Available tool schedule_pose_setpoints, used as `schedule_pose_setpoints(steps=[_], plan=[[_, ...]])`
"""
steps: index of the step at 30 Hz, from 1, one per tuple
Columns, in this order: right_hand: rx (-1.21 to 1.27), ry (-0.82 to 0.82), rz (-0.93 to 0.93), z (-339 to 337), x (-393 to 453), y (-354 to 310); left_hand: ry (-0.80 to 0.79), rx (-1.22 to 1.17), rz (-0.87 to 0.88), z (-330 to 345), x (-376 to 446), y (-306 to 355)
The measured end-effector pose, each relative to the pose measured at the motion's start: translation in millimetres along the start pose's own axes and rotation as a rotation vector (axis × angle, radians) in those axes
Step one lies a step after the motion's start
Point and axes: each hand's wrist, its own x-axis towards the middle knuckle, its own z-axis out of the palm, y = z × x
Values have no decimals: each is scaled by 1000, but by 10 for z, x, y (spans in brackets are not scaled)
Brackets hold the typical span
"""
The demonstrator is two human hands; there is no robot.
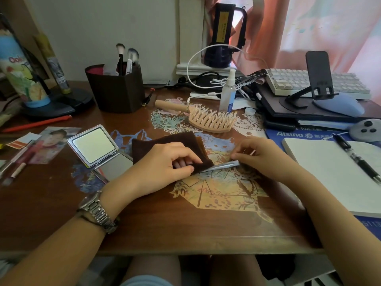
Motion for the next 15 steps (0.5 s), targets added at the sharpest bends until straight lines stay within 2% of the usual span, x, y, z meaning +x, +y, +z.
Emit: schedule_pose_setpoints(steps=[6, 9, 11, 15], plan=[[52, 80, -2, -69, -61, -38, 3, -2, 1, -1, -2, -2], [227, -48, 21, -169, -145, -46, 2, -10, -7, -3, 0, -2], [229, -137, 18, -176, -162, -35, 2, -19, -10, -4, 3, 1], [120, -84, 3, -116, -130, -7, 4, -16, -4, -4, 0, 0]])
